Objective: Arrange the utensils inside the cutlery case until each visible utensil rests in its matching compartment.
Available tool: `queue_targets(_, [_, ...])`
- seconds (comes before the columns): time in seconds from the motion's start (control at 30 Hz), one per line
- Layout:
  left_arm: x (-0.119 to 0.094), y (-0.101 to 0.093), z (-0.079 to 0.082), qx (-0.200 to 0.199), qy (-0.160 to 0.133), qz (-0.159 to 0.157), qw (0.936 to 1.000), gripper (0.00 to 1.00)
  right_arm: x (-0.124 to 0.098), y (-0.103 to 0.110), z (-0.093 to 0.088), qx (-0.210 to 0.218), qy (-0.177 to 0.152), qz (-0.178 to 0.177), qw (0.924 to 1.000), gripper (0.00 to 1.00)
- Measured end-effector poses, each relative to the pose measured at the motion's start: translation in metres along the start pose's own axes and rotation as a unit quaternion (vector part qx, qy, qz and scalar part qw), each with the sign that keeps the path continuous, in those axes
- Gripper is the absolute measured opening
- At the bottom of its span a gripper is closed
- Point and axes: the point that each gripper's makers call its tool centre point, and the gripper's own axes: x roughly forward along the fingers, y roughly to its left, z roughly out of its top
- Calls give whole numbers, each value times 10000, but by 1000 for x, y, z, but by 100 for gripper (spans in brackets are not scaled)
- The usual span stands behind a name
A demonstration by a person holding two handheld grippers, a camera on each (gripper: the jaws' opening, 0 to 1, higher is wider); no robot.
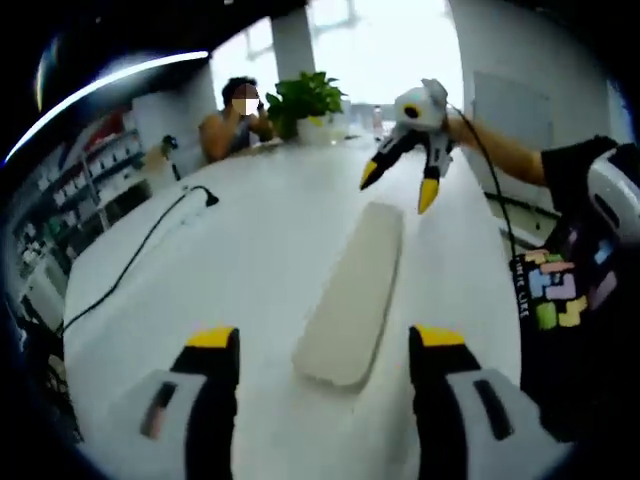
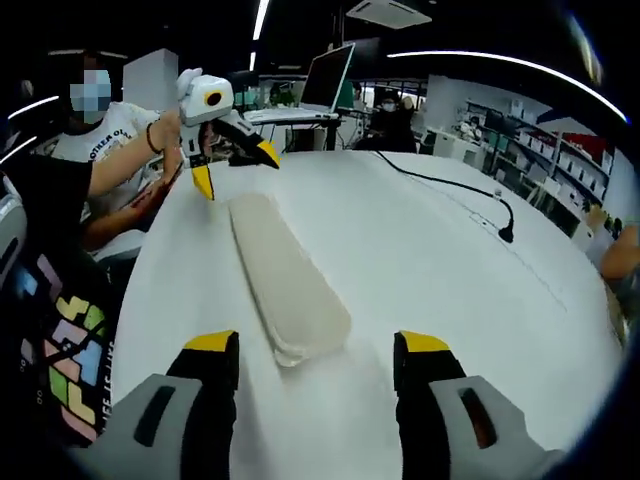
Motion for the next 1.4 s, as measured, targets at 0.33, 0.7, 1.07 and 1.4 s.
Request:
queue_targets(0.33, [8, -7, -17, -254, -491, 613, 9966, 92, 7, 4, 1, 229, -773, -395, 9960, 75])
queue_targets(0.7, [8, -10, -23, -800, -755, 1014, 9887, 71, 17, 9, 3, 485, -1009, -757, 9908, 60])
queue_targets(1.07, [19, -7, -34, -1190, -689, 1219, 9830, 54, 18, 8, 4, 715, -1128, -880, 9871, 49])
queue_targets(1.4, [23, -2, -36, -1308, -734, 1391, 9789, 47, 20, 8, -3, 653, -1062, -1212, 9848, 39])
